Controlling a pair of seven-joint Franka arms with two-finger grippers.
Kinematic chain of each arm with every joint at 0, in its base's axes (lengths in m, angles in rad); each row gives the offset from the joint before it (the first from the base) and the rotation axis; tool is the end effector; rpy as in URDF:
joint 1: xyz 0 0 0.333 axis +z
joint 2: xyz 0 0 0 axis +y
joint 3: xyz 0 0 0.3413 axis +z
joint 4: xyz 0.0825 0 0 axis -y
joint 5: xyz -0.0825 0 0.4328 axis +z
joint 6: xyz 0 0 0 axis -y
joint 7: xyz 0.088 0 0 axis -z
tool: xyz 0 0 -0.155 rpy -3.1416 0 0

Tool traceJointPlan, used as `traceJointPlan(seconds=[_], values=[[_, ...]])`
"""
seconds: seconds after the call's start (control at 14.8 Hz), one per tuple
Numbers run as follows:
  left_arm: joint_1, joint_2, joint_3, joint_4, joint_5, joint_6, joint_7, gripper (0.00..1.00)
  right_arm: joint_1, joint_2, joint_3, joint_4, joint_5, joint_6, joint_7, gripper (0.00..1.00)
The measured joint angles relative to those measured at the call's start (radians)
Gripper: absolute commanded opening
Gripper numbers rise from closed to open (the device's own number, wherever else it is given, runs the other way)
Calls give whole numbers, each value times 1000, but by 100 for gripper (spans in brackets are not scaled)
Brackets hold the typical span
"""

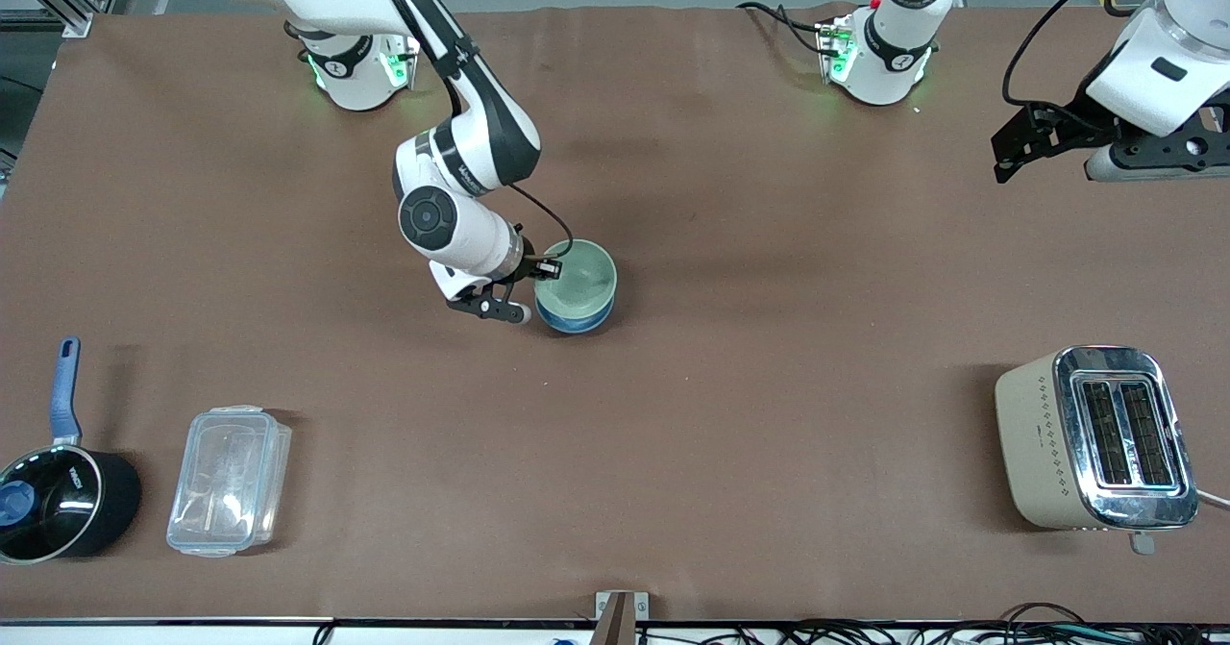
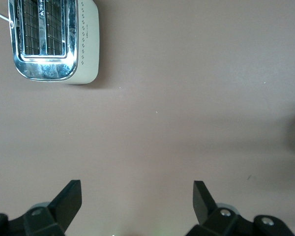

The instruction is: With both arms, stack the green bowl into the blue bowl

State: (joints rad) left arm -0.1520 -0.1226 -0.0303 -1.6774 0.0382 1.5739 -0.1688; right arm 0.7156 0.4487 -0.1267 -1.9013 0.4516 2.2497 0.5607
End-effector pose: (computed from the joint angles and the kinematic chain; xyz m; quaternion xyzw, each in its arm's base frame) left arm 0.5541 -0.0971 0.6181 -0.9997 0.0065 -0.0130 0.0190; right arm 0.5365 0.3940 0.2016 -0.9805 0.1302 0.1132 0.0937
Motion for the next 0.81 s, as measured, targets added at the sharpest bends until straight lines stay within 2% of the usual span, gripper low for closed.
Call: traceJointPlan(seconds=[0.4,0.61,0.67,0.74,0.81], values=[[2,-11,6,-1,-12,-10,68,100,0,15,-1,-19,0,56,0,5],[14,-25,33,6,-23,-35,97,100,3,24,-1,-21,0,72,0,10],[21,-26,39,17,-23,-38,100,100,4,24,-1,-21,0,73,0,15],[28,-26,43,27,-23,-42,104,100,5,24,-1,-21,0,74,0,27],[33,-26,46,32,-23,-43,108,100,5,24,-1,-21,0,75,0,54]])
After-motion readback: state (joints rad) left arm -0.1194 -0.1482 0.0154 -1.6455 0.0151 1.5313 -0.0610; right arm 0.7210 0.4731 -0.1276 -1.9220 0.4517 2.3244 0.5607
